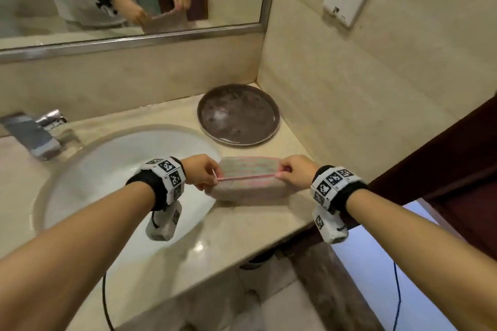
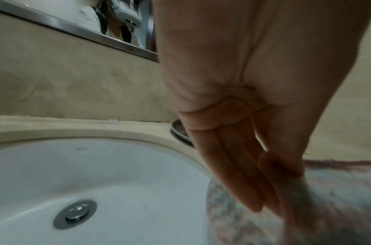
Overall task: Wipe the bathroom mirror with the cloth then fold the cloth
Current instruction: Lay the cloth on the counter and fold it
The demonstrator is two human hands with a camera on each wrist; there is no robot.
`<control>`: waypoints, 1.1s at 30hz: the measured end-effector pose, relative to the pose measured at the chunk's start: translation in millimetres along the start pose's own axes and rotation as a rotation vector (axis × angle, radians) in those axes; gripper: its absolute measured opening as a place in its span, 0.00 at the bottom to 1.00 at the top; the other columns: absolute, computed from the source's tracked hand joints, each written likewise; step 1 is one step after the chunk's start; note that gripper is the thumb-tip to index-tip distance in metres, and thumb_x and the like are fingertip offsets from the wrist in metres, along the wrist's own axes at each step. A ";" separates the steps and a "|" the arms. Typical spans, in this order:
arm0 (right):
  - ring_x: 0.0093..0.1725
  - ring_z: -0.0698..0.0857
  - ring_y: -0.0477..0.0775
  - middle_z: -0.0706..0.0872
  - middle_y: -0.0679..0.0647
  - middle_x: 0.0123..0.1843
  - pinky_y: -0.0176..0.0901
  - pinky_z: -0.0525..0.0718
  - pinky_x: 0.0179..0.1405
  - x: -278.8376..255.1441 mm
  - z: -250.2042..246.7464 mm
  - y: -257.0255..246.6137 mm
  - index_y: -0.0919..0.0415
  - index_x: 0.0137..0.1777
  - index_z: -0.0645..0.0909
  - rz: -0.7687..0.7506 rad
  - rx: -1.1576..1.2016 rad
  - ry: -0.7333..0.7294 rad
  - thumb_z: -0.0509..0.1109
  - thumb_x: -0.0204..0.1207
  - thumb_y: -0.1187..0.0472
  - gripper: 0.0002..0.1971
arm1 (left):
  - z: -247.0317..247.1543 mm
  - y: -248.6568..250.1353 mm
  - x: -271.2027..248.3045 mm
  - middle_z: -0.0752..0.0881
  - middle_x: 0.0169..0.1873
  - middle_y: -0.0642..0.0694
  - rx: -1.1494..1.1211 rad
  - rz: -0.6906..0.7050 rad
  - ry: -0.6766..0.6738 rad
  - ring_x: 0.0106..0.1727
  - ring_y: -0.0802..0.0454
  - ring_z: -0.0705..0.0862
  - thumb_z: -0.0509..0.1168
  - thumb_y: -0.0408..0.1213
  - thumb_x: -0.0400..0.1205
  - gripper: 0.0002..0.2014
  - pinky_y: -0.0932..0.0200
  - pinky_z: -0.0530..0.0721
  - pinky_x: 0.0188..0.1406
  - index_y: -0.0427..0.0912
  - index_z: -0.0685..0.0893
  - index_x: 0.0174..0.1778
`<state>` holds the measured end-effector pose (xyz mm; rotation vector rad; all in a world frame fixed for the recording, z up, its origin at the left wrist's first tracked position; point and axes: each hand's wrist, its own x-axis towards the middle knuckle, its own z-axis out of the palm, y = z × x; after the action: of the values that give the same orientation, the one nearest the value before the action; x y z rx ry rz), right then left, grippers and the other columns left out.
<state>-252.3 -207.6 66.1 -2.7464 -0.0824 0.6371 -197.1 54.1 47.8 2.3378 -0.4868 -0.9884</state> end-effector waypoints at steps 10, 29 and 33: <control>0.54 0.83 0.60 0.88 0.60 0.53 0.41 0.76 0.53 36.0 21.0 9.9 0.62 0.51 0.84 0.030 0.091 0.113 0.66 0.79 0.61 0.08 | 9.2 -16.5 26.6 0.88 0.50 0.40 0.124 0.004 0.206 0.47 0.47 0.84 0.62 0.32 0.82 0.11 0.64 0.77 0.45 0.37 0.85 0.56; 0.58 0.79 0.57 0.82 0.56 0.56 0.46 0.76 0.57 110.5 32.0 41.3 0.60 0.53 0.82 0.019 0.067 0.186 0.66 0.78 0.59 0.08 | 21.9 -44.0 96.2 0.85 0.57 0.36 -0.011 -0.258 0.505 0.57 0.38 0.81 0.56 0.34 0.84 0.13 0.52 0.77 0.53 0.38 0.83 0.58; 0.50 0.80 0.59 0.83 0.57 0.51 0.49 0.79 0.50 90.7 23.5 51.8 0.59 0.48 0.77 0.169 0.074 0.244 0.65 0.79 0.55 0.08 | 22.7 -21.3 101.1 0.80 0.58 0.37 0.103 -0.144 0.622 0.59 0.39 0.78 0.56 0.35 0.83 0.12 0.46 0.79 0.57 0.38 0.80 0.59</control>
<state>-181.9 -238.2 -8.5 -2.7545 0.2267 0.3341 -144.3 10.6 -32.9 2.6291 -0.1220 -0.2541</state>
